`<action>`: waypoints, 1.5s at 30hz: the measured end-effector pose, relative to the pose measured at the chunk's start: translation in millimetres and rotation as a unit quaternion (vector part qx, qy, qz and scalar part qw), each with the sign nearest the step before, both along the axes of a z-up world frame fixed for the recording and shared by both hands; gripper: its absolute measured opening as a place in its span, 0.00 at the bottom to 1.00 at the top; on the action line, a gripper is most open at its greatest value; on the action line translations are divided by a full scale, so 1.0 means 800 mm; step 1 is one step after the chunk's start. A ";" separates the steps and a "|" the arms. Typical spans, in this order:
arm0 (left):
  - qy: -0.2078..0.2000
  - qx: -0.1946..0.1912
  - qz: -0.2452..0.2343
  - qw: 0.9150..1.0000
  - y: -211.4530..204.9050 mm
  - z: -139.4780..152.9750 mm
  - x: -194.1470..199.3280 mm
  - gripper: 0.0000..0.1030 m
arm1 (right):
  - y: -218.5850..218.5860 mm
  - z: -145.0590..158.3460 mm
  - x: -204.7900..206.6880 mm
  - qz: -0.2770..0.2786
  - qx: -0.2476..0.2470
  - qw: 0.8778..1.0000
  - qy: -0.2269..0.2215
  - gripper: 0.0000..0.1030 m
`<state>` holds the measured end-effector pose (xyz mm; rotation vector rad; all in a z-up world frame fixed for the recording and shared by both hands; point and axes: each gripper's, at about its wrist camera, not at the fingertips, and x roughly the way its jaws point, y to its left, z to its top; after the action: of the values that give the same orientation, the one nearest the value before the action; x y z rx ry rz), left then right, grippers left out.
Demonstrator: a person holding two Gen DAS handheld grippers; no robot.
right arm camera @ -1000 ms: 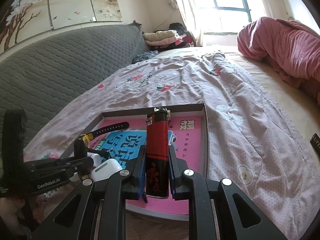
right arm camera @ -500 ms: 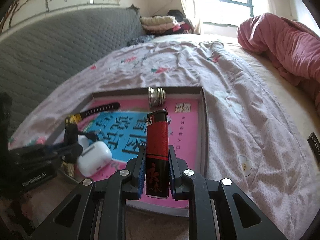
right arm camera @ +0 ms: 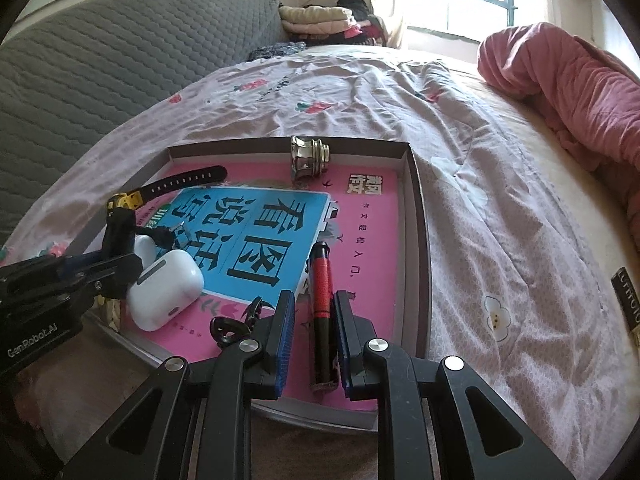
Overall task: Organize rigid objects
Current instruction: 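Lower the lighter onto the book and open the right gripper while the left gripper lowers the lipstick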
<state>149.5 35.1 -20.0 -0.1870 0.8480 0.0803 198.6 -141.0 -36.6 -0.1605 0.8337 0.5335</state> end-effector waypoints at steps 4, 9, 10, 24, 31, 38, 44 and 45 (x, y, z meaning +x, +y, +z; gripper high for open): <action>0.003 -0.008 0.002 1.000 0.004 0.000 0.002 0.22 | -0.001 0.003 -0.001 0.001 0.012 1.000 0.002 0.31; 0.005 -0.028 0.010 1.000 0.013 -0.002 0.002 0.22 | -0.008 0.010 -0.003 0.000 0.031 1.000 -0.001 0.42; 0.005 -0.029 0.011 0.999 0.013 -0.003 0.001 0.22 | -0.008 0.012 -0.003 0.000 0.032 0.999 -0.003 0.48; 0.005 -0.066 0.019 0.998 0.025 -0.007 -0.008 0.22 | -0.025 0.024 -0.001 -0.019 0.060 0.998 -0.012 0.59; 0.008 -0.067 0.020 0.998 0.025 -0.006 -0.013 0.22 | -0.024 0.027 -0.003 -0.013 0.060 0.998 -0.026 0.66; 0.012 -0.060 0.019 0.998 0.022 -0.006 -0.016 0.22 | -0.019 0.033 -0.010 -0.002 0.058 0.997 -0.041 0.68; 0.013 -0.058 0.021 0.998 0.023 -0.006 -0.021 0.26 | -0.024 0.033 -0.012 -0.006 0.056 0.997 -0.047 0.71; 0.012 -0.059 0.023 0.998 0.024 -0.005 -0.023 0.27 | -0.025 0.034 -0.013 -0.006 0.058 0.997 -0.048 0.71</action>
<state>130.8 54.2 -24.0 -0.3172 0.8732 0.0762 188.2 -160.8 -9.3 -0.0736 0.7070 0.5563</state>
